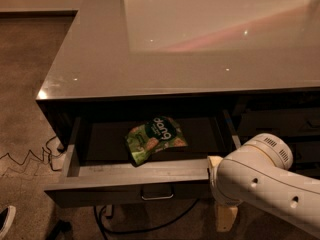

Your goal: Open top drawer

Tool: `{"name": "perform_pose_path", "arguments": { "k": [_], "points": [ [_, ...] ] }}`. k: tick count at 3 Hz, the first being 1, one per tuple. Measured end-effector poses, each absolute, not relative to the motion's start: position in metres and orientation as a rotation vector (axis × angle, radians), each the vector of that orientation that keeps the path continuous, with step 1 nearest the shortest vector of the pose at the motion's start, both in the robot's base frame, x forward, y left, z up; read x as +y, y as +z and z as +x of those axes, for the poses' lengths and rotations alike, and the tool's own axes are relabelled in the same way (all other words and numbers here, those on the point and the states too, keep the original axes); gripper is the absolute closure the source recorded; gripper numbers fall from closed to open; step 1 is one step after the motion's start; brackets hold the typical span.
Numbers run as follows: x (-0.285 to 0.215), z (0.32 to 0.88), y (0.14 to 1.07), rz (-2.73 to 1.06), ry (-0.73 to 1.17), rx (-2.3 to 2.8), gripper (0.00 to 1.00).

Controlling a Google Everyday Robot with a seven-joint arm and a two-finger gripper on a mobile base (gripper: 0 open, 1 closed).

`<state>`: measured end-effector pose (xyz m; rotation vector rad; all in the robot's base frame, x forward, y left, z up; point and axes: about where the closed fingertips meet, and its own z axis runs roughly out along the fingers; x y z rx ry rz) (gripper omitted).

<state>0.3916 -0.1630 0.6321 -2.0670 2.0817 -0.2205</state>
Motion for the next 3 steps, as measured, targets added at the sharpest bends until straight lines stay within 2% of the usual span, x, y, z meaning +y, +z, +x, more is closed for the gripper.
{"name": "perform_pose_path", "arguments": {
  "k": [1, 3],
  "points": [
    [-0.162, 0.392, 0.638, -2.04, -0.217, 2.056, 0.0],
    [-0.169, 0.412, 0.714, -1.916, -0.292, 1.882, 0.0]
  ]
}}
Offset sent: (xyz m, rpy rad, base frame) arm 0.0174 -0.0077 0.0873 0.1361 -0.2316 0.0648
